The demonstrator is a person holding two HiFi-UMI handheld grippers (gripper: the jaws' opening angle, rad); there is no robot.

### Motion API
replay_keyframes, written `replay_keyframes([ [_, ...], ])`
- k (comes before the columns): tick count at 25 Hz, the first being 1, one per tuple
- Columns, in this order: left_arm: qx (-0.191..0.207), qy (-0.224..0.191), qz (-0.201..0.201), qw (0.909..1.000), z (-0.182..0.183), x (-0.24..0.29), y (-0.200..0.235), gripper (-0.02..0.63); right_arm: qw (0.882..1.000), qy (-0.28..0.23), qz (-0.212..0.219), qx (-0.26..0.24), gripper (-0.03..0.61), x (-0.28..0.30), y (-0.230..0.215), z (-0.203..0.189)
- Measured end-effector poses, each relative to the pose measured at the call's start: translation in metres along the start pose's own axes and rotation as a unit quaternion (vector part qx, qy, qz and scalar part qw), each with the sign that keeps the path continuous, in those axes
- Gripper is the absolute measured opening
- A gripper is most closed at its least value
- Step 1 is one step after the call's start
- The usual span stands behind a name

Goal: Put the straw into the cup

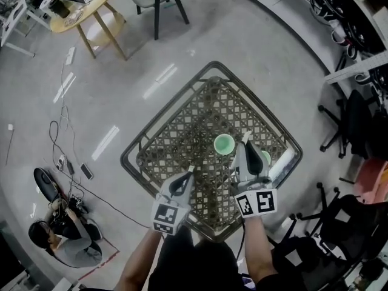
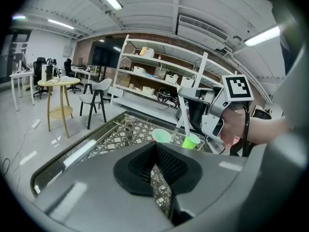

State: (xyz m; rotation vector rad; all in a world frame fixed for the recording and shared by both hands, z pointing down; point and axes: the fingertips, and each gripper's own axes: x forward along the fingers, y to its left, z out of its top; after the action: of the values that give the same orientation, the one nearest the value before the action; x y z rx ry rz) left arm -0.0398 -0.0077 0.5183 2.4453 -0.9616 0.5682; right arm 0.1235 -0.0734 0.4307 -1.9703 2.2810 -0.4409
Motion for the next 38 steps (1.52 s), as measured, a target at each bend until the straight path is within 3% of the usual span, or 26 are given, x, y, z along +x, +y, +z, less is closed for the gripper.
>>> replay_keyframes([
  [19,-0.020,0.035,-0.023,0.9989,-0.033,0.043,0.034,0.006,0.999,-0.012,-0.036,0.015,0.051,0.055,-0.027,-0.046],
  [38,-0.033,0.053,-0.030,0.9976,-0.043,0.064,0.048,0.006,0.999,0.032,-0.040,-0.015,0.053,0.072,-0.038,-0.082],
])
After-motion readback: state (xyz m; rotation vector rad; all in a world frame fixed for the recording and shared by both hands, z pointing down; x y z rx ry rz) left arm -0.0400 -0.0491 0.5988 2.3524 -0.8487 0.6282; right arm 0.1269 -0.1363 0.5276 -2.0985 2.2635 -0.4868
